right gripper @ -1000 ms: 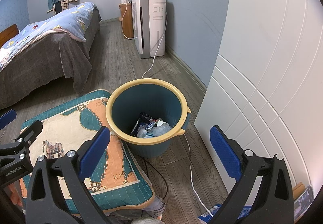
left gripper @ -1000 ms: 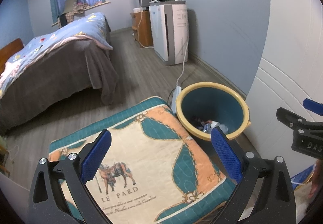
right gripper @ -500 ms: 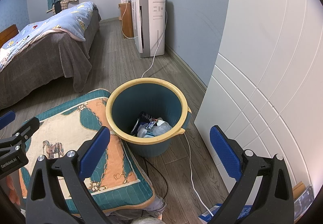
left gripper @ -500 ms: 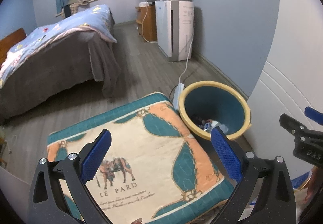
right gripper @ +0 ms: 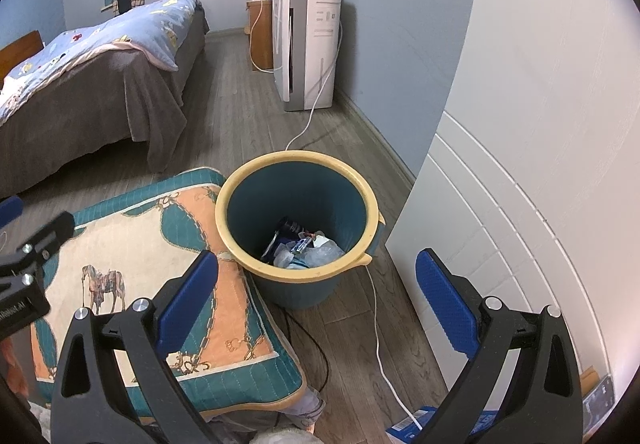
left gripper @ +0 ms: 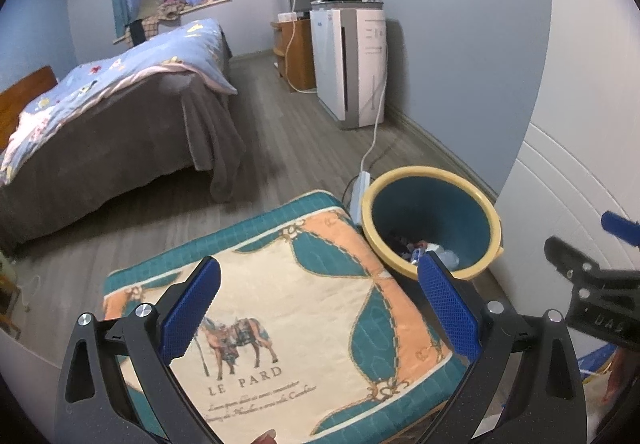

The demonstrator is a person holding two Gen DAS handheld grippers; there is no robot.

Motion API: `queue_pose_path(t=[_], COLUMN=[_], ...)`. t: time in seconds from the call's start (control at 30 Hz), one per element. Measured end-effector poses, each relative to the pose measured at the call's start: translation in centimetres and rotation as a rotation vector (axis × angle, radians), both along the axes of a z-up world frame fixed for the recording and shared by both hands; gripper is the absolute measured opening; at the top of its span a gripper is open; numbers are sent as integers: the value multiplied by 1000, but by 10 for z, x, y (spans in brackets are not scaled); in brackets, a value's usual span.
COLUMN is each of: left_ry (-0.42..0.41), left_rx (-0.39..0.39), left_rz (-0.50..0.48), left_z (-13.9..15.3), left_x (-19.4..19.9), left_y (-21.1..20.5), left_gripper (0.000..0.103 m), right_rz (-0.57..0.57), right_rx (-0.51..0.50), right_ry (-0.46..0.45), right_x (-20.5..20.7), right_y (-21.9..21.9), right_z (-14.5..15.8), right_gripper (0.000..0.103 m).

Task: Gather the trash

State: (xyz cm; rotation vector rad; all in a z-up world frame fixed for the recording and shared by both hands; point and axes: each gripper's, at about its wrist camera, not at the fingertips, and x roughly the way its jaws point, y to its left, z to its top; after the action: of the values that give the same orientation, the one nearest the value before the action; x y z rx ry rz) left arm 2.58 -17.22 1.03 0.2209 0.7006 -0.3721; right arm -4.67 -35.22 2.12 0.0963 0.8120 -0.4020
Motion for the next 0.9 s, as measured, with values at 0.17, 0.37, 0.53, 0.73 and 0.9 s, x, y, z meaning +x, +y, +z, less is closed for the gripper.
queue_pose_path(t=[0.17, 0.37, 0.53, 0.73, 0.9], left_ry=[20, -15, -17, -9, 31], left_rx=[-41, -96, -68, -10, -39], left_rz=[94, 256, 330, 401, 469], left_z=[6, 27, 34, 34, 34], left_x=[8, 20, 25, 37, 47], left_y=[24, 93, 154, 217, 262], left_gripper=[98, 98, 98, 98, 98], right_rz=[-35, -61, 96, 413, 580], right_rx=[91, 371, 312, 119, 40], right_ry=[61, 170, 389, 394, 294], right_x=[12, 55, 120, 166, 167], right_y=[8, 61, 168, 332, 434], right_z=[-8, -47, -102, -152, -193], right_gripper=[97, 97, 97, 97, 97])
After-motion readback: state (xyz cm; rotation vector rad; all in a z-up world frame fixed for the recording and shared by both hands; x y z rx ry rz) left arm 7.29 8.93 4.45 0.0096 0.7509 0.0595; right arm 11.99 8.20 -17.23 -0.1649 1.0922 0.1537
